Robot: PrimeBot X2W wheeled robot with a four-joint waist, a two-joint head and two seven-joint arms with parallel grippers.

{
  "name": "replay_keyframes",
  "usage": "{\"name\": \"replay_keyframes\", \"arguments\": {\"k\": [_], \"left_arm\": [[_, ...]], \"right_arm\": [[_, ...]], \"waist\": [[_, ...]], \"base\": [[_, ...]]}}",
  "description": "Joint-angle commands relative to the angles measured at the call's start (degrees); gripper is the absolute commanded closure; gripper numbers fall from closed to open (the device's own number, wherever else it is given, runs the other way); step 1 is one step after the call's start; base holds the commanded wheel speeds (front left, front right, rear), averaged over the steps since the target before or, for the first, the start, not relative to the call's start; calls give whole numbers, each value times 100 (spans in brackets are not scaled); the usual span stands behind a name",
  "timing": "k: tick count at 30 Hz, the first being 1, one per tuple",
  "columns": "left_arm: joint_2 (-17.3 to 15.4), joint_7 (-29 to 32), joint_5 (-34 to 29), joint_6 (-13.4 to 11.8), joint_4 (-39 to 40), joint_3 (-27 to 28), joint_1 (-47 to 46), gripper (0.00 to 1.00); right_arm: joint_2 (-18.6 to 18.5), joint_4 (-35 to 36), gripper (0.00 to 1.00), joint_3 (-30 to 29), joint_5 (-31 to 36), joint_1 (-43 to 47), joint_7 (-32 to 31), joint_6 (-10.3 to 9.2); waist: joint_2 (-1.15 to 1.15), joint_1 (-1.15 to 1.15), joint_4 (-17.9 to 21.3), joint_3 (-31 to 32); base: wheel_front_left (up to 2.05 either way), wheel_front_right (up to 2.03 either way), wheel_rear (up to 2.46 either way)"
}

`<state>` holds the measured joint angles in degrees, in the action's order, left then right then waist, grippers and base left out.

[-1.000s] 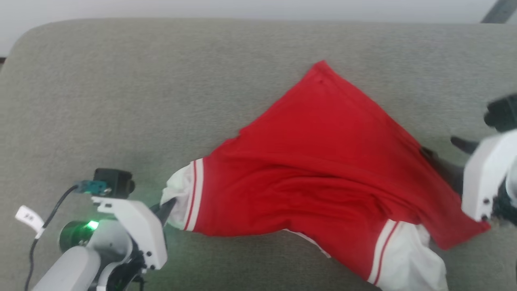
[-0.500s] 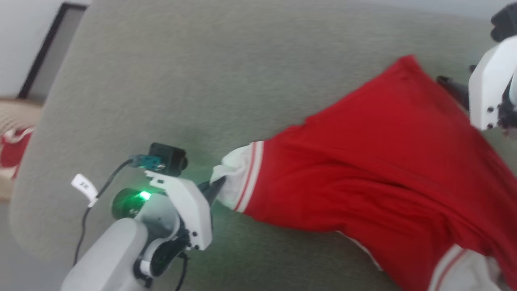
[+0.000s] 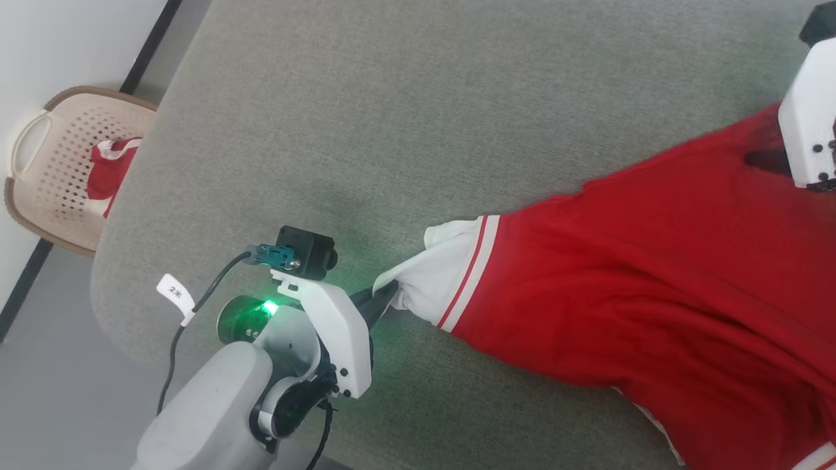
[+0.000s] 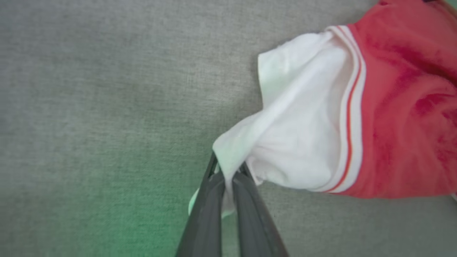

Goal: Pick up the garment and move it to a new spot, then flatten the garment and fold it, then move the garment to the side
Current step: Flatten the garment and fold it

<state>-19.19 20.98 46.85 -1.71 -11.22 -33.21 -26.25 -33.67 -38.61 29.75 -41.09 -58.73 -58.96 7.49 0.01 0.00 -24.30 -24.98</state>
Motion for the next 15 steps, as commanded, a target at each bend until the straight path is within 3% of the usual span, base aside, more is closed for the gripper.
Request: {"name": "replay_keyframes", "arguments": {"k": [1, 2, 12, 15], "left_arm": [[11, -45, 52, 44, -55, 8, -86, 100], [1, -64, 64, 41, -86, 20, -94, 100], [-325, -2, 1, -23, -109, 239, -381, 100], [-578, 136, -74, -98, -21, 369, -608, 100]], "right_arm": [[55, -534, 25, 401, -19, 682, -422, -1], [53, -568, 100, 436, -69, 653, -428, -1], [109, -387, 100, 581, -171, -84, 322, -5], [122, -207, 100, 623, -243, -289, 608, -6]], "waist": [[-1, 0, -2, -11], [-1, 0, 10, -12], [-1, 0, 424, 141], [-1, 0, 650, 260]], "base": [[0, 0, 0], [0, 0, 0], [0, 0, 0], [0, 0, 0]]}}
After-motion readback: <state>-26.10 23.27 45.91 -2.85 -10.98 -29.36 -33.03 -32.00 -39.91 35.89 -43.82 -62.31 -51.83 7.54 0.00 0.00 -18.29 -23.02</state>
